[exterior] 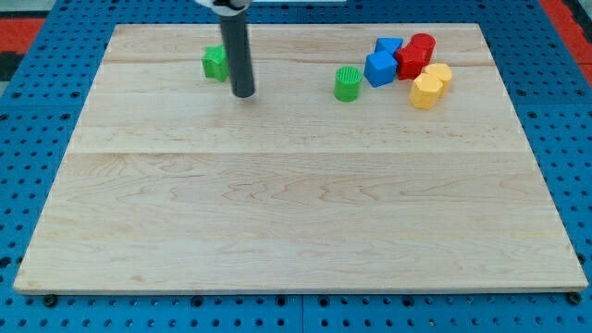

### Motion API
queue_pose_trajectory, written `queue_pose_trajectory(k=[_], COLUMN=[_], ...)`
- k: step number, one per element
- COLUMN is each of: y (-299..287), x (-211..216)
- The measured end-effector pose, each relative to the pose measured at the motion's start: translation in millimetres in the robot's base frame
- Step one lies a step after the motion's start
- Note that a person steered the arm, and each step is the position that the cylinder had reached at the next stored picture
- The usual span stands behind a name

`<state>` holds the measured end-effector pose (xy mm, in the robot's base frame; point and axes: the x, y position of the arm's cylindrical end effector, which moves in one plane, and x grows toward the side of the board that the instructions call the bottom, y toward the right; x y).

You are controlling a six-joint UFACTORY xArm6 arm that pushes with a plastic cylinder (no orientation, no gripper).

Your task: Slightly push the green star towards top left

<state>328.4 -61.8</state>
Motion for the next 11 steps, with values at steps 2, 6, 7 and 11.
queue_pose_trajectory(k=[2,6,7,11], y=[-0.2,-36.2,-104.7,1.2], x=[-36.4,-9.1,-37.8,-35.2])
